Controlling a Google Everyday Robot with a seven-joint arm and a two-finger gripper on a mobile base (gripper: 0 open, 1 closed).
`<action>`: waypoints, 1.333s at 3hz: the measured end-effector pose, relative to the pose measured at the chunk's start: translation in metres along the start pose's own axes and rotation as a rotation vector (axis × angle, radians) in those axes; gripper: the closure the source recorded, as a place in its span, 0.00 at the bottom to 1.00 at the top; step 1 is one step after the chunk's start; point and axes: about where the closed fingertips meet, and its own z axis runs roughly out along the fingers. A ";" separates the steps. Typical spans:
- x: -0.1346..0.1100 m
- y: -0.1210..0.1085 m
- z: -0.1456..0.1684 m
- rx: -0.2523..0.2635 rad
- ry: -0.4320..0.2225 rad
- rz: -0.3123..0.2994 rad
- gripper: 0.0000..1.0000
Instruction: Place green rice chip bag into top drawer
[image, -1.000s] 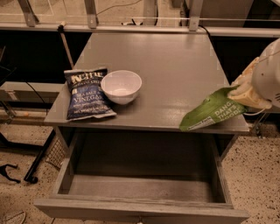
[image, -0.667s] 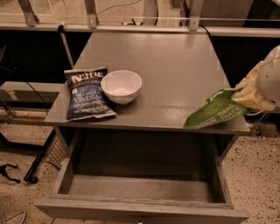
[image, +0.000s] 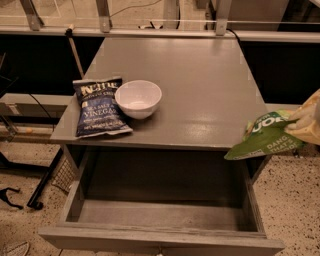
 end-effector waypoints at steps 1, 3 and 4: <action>0.030 0.010 -0.015 0.011 0.073 0.050 1.00; 0.053 0.028 -0.059 0.055 0.184 0.066 1.00; 0.052 0.030 -0.063 0.057 0.184 0.061 1.00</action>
Offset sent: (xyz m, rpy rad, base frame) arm -0.0778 -0.0587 0.0033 -0.1183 0.0626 -0.2159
